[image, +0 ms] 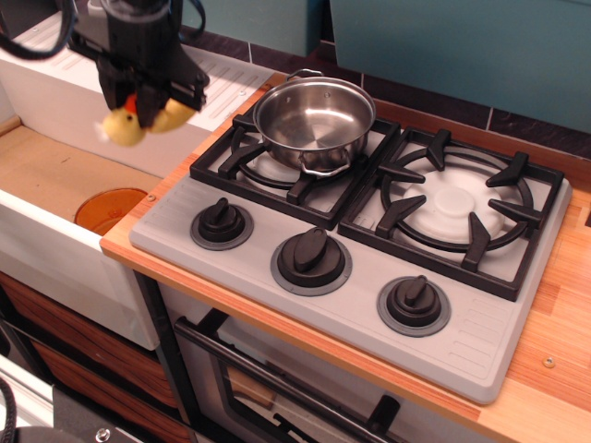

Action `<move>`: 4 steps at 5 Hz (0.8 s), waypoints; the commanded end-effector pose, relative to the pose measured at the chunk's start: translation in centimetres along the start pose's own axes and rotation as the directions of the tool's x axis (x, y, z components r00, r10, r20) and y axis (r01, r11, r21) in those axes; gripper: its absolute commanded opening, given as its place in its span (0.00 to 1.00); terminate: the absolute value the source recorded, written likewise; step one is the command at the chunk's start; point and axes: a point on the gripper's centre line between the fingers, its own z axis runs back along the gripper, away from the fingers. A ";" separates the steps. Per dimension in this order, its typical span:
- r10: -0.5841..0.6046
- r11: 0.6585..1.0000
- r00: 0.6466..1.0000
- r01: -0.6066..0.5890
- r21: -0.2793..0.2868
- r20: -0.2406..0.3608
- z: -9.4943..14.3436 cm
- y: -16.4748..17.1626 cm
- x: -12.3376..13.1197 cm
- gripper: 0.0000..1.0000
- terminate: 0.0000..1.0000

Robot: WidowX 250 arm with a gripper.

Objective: Put pan on stove and put stuffedduck in pan

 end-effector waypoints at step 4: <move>-0.027 1.000 0.996 0.027 -0.001 0.083 6.0 -4.2 6.8 0.00 0.00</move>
